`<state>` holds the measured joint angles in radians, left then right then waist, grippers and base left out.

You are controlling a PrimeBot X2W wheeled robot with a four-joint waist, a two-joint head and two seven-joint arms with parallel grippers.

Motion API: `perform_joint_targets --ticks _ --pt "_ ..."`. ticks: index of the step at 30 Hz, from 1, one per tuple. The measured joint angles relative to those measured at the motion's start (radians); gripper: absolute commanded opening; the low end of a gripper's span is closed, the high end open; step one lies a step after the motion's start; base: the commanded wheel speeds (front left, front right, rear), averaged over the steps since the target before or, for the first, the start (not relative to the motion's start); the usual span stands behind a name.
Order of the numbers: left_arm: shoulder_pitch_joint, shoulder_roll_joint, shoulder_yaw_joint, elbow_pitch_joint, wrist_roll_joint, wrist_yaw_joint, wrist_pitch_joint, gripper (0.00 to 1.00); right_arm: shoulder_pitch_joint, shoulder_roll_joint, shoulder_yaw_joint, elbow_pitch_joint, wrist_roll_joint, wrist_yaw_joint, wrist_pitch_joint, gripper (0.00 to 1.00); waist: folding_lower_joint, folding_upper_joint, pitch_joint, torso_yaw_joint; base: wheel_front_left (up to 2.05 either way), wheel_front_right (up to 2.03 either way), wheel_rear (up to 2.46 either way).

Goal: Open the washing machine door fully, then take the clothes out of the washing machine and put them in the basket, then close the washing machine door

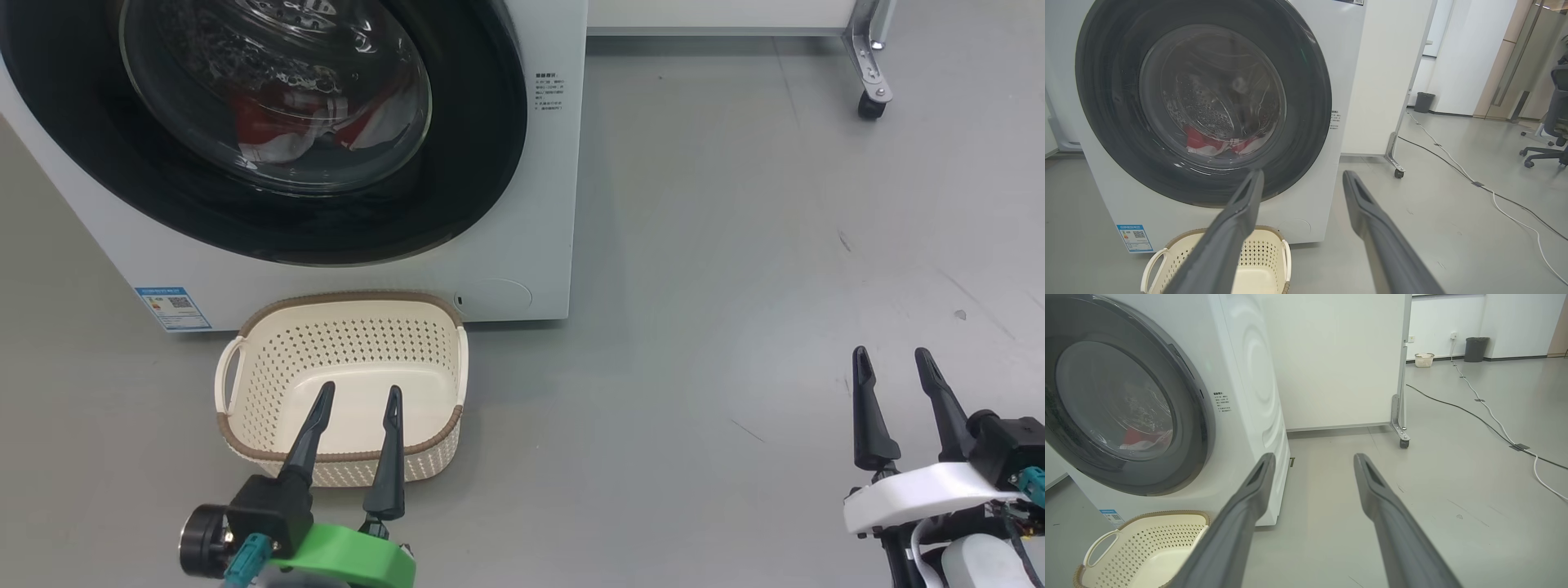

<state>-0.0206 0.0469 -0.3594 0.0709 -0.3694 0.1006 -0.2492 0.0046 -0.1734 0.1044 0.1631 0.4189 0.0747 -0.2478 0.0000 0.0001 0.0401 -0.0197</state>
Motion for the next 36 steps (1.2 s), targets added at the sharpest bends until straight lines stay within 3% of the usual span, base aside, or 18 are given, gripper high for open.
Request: perform_joint_targets --ticks 36 --pt "0.000 0.000 0.028 0.074 -0.089 0.018 0.000 1.00 -0.010 0.020 0.007 0.066 -0.014 0.003 0.000 1.00 0.0000 0.0000 -0.021 0.016 0.00 0.00 0.00"
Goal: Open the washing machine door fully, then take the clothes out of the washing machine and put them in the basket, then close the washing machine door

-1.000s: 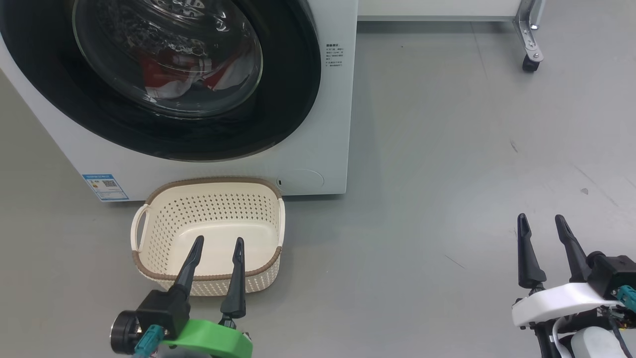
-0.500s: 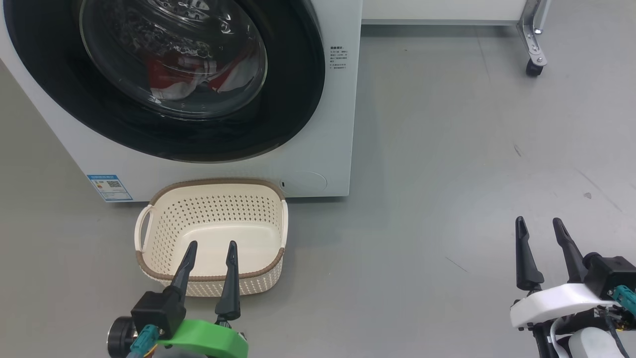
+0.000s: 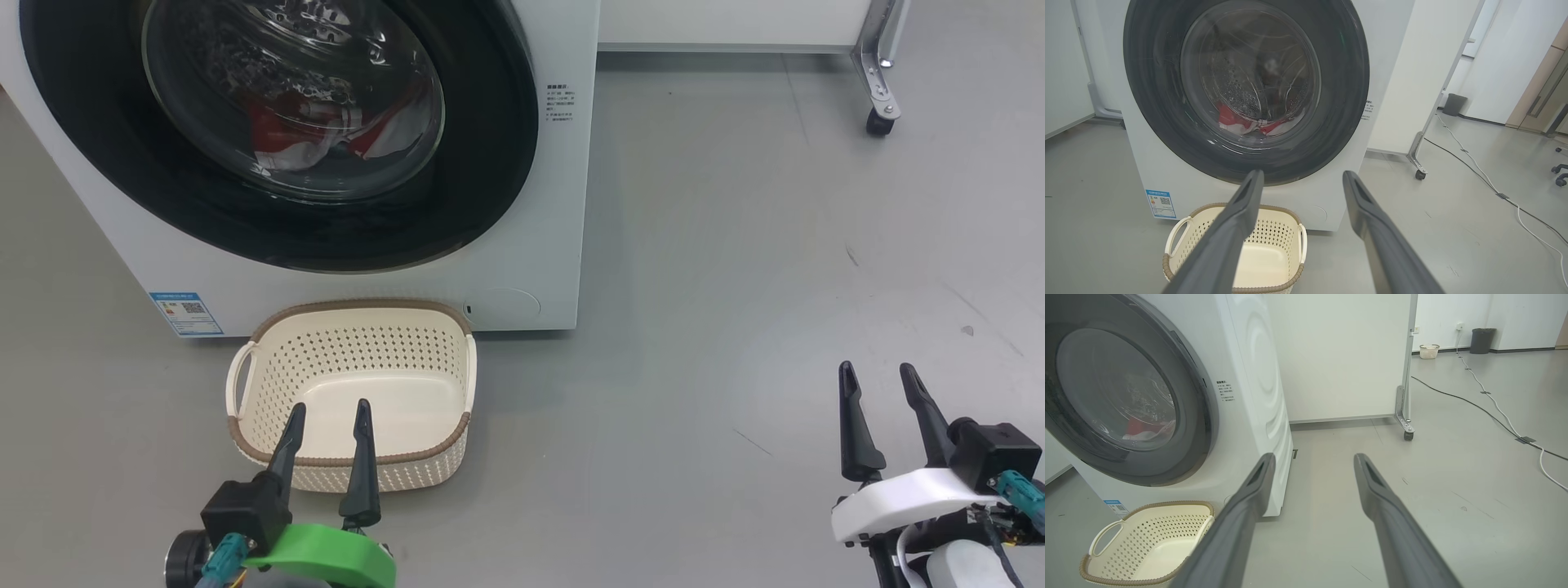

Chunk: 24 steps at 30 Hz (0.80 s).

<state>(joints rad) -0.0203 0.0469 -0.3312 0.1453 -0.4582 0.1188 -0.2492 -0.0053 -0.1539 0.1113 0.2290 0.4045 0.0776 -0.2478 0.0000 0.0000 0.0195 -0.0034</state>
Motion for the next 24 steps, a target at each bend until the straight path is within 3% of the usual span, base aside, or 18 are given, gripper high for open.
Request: perform_joint_targets --ticks 24 --pt "0.000 0.000 0.009 0.015 0.010 0.000 0.000 1.00 -0.004 0.016 0.003 0.011 -0.011 0.008 0.000 1.00 0.0000 0.0000 -0.014 -0.006 0.00 0.00 0.00"
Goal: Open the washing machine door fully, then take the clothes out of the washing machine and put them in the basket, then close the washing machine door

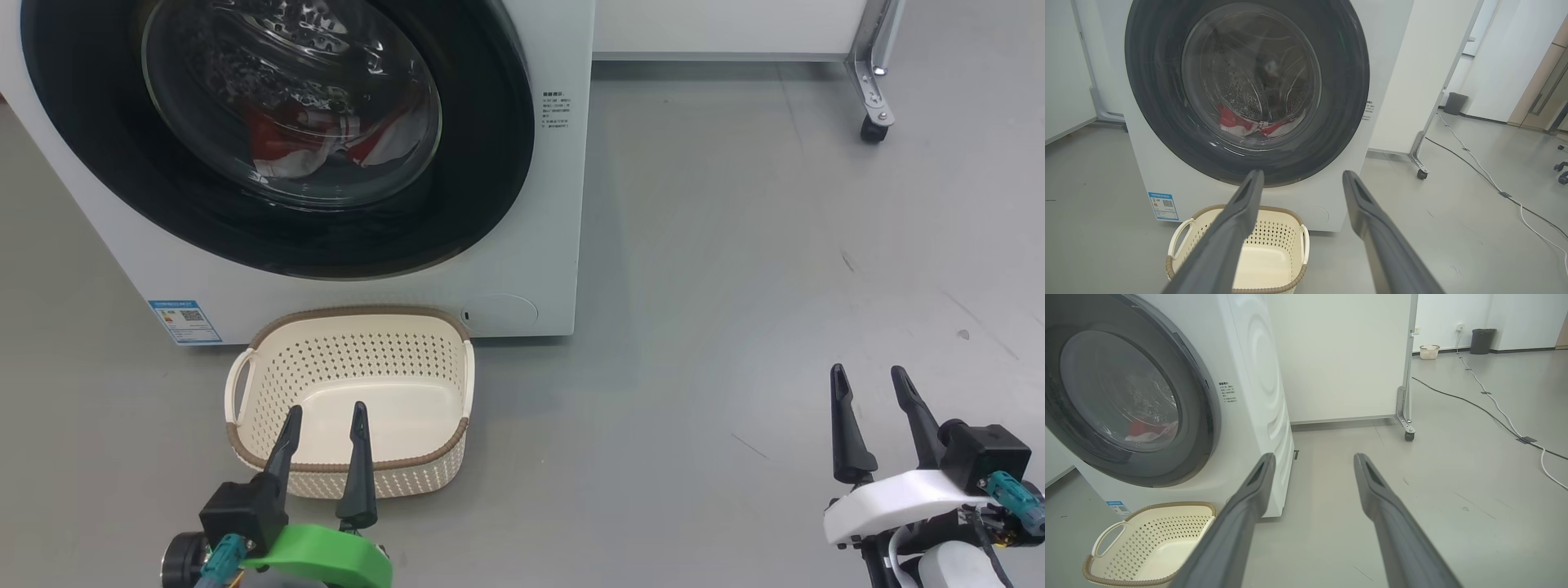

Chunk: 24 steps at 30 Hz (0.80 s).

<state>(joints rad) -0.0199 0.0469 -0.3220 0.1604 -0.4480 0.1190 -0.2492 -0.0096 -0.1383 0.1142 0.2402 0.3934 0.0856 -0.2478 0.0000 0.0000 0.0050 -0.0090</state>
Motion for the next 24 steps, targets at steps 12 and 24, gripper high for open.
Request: perform_joint_targets --ticks 12,24 --pt "0.000 0.000 0.016 -0.006 0.000 0.000 0.000 1.00 -0.002 -0.001 -0.007 -0.018 0.000 0.009 0.000 1.00 0.0000 0.0000 0.017 0.005 0.00 0.00 0.00" --pt "0.000 0.000 0.003 -0.014 0.002 0.000 0.000 1.00 -0.003 0.007 -0.045 -0.048 0.024 0.019 0.000 0.00 0.0000 0.0000 0.041 0.023 0.00 0.00 0.00"
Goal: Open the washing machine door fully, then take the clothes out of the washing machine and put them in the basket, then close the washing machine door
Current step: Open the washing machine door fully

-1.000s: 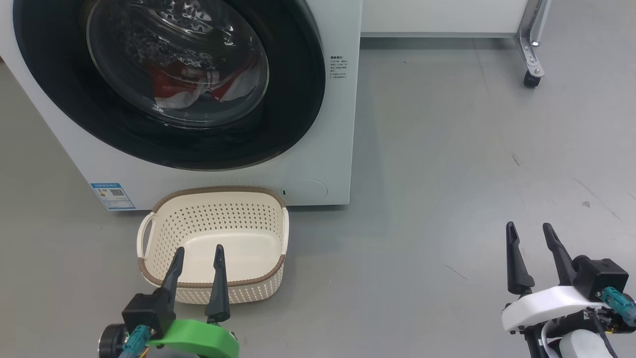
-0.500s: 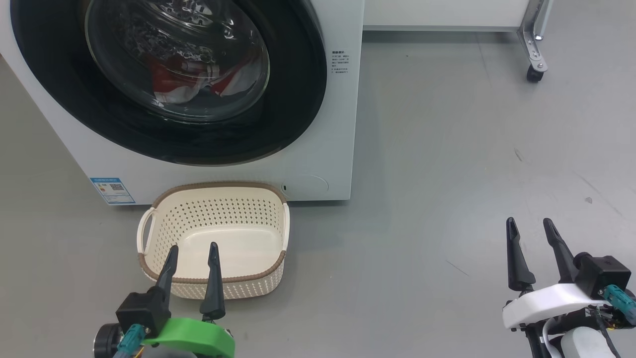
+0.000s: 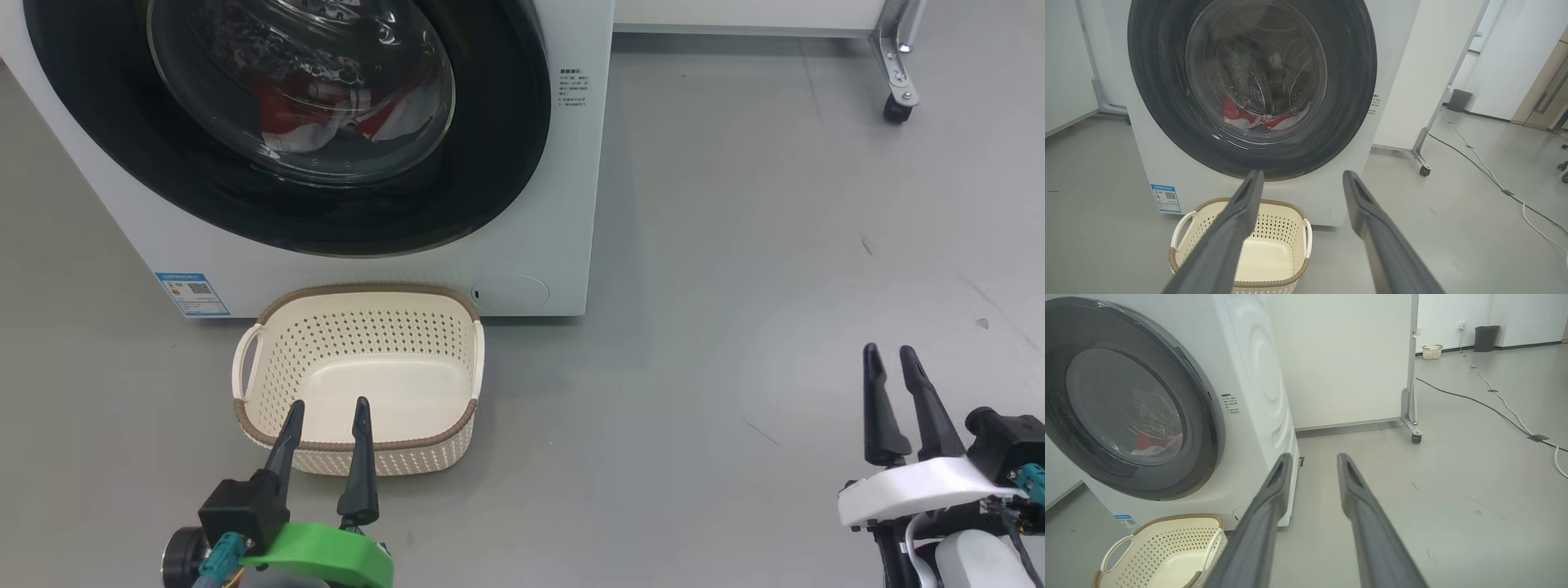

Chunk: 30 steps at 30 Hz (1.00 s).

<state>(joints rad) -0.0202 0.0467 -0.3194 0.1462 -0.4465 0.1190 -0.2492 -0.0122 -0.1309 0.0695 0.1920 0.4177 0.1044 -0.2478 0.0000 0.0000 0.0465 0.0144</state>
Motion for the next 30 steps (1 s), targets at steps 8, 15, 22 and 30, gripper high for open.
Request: perform_joint_targets --ticks 8,15,22,30 --pt "-0.003 0.000 -0.017 -0.020 0.000 0.000 0.000 1.00 -0.019 -0.008 -0.009 -0.019 0.053 0.009 0.000 0.00 0.0000 0.0000 0.038 0.023 0.00 0.00 0.00" --pt "-0.037 0.000 -0.049 -0.053 0.000 0.000 0.000 1.00 -0.087 -0.030 -0.051 -0.049 0.196 0.017 0.016 0.00 0.0000 0.0000 0.096 0.050 0.00 0.00 0.00" --pt "-0.072 0.000 -0.082 -0.083 -0.002 0.000 0.000 1.00 -0.217 -0.072 -0.098 -0.115 0.392 0.018 0.105 0.00 0.0000 0.0000 0.176 0.085 0.00 0.00 0.00" --pt "-0.125 0.000 -0.131 -0.128 -0.027 0.000 -0.003 1.00 -0.386 -0.144 -0.155 -0.198 0.653 0.017 0.265 0.00 0.0000 0.0000 0.279 0.135 0.00 0.00 0.00"
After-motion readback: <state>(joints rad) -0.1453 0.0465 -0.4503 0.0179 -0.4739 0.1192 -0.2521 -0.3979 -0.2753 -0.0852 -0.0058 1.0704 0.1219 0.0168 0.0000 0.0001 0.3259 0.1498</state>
